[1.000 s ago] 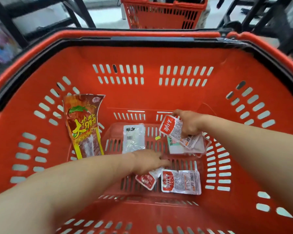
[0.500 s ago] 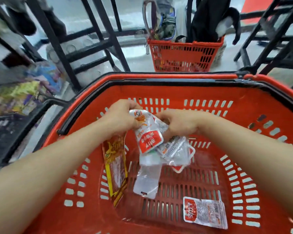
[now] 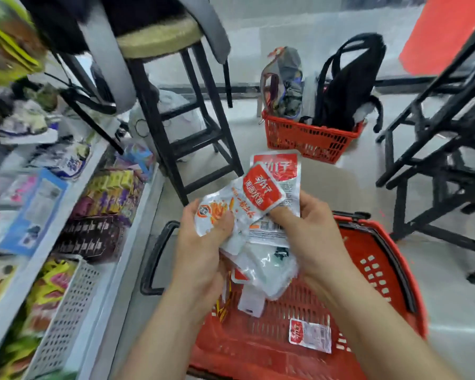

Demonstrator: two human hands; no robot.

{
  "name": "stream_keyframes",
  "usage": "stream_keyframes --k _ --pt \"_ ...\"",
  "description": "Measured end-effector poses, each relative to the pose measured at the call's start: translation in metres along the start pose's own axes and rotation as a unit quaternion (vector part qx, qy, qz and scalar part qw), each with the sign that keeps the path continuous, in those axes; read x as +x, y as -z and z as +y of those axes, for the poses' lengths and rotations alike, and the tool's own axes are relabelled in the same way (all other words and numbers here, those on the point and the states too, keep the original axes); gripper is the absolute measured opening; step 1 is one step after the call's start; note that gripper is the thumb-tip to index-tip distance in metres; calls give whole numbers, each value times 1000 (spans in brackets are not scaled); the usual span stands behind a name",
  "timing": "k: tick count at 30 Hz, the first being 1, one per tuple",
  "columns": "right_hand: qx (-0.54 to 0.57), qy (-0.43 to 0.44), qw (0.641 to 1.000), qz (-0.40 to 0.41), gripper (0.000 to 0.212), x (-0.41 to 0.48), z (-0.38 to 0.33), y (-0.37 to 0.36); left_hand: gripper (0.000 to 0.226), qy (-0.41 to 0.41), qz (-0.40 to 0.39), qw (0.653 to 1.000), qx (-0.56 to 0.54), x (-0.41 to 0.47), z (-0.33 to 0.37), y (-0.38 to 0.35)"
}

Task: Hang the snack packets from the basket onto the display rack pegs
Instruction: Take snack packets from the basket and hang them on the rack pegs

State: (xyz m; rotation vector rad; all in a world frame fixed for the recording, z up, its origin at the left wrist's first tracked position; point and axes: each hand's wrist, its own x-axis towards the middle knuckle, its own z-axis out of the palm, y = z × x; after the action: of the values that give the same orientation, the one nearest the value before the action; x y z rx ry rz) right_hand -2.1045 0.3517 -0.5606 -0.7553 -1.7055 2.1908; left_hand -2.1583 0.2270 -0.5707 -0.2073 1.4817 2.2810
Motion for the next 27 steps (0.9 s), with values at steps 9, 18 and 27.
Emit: stream_keyframes --k 9,18,27 --pt "7 51 999 5 15 -135 -267 -107 48 -102 180 978 27 -164 270 -65" --pt "-47 186 969 -158 40 -198 -411 -135 50 -340 318 873 146 -312 410 -67" --pt "-114 317 870 -359 29 -286 -438 -184 55 -368 422 818 129 -432 422 -70"
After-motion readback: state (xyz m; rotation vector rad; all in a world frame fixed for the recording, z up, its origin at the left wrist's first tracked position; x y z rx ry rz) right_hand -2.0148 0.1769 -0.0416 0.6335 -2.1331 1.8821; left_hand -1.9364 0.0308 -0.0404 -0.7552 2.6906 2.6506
